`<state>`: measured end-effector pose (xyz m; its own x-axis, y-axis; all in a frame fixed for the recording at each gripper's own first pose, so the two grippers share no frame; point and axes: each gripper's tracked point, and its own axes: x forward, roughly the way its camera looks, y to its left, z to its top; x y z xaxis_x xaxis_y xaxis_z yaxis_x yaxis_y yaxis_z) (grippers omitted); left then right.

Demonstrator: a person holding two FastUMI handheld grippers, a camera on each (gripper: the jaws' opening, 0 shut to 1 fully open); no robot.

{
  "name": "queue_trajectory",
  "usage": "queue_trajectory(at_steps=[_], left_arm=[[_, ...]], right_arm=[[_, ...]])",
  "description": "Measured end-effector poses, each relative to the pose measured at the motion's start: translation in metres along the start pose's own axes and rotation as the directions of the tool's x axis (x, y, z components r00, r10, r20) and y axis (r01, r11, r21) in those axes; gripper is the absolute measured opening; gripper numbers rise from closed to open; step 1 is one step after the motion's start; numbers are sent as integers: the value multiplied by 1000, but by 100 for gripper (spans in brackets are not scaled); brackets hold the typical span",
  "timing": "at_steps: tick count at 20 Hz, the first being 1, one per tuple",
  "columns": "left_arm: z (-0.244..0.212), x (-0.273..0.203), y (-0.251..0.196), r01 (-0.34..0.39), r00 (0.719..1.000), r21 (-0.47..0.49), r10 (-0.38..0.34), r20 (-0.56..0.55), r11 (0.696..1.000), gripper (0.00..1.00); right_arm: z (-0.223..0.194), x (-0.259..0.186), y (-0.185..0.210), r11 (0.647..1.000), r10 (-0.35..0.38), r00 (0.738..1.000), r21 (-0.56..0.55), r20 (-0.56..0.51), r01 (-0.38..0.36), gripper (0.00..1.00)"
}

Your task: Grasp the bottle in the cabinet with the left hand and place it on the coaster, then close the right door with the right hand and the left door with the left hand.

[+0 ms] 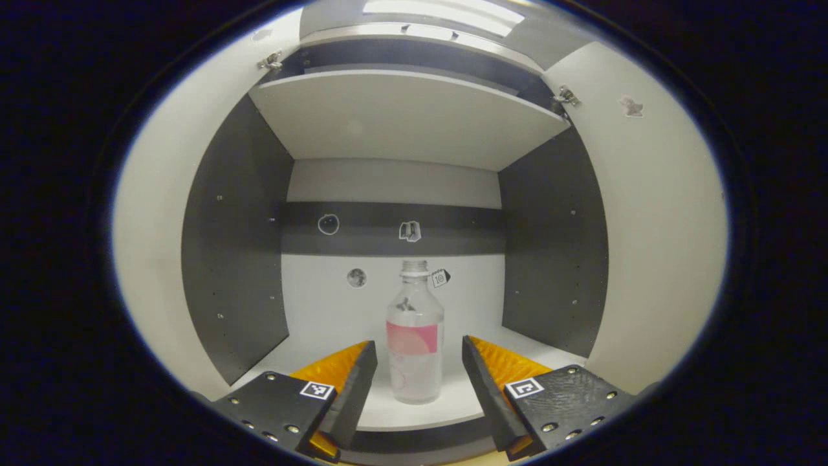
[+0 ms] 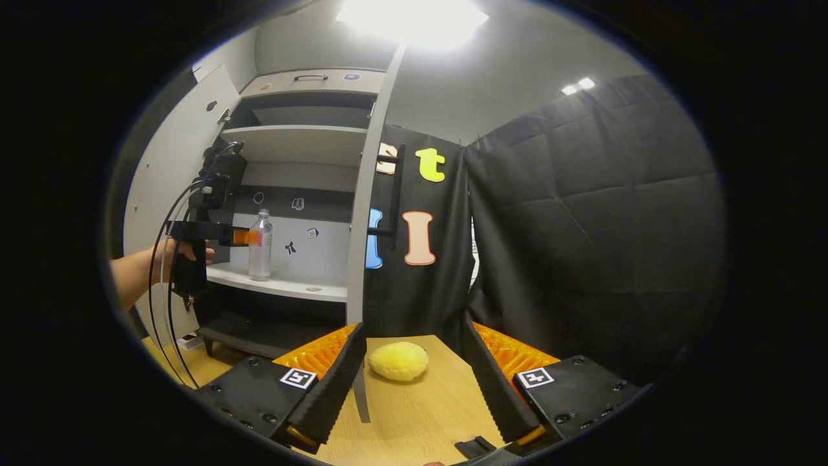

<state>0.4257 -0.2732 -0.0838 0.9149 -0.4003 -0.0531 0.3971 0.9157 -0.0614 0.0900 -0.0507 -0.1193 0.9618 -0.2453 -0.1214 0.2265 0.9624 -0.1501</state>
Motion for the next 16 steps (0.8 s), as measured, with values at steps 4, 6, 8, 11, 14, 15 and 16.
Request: queue_trajectory(at_steps=[4,6,8,11,14,15,16], left_arm=[[-11,24,1,3,1000,-4,-3,-23,1000,80],[-14,36,2,5,1000,5,-4,-29,1000,81],[-18,48,1,4,999,21,-3,-42,1000,80],[-25,59,1,3,997,28,-1,-72,1000,81],[-32,64,6,-15,995,40,19,-98,999,87],[-35,66,6,-14,994,40,18,-106,999,80],[-36,68,7,-12,995,31,15,-103,999,87]], right_arm=[[-7,4,13,1000,13,999,-15,-32,-13,96],[-9,4,16,1000,12,999,-23,-37,-12,96],[-10,6,15,1000,-1,999,-29,-35,0,96],[-9,9,15,1000,-4,999,-18,-44,3,96],[-11,10,14,1000,-3,999,-9,-50,3,96],[-10,10,13,1000,-3,999,-14,-49,2,96],[-10,10,14,1000,0,999,-21,-48,-1,96]])
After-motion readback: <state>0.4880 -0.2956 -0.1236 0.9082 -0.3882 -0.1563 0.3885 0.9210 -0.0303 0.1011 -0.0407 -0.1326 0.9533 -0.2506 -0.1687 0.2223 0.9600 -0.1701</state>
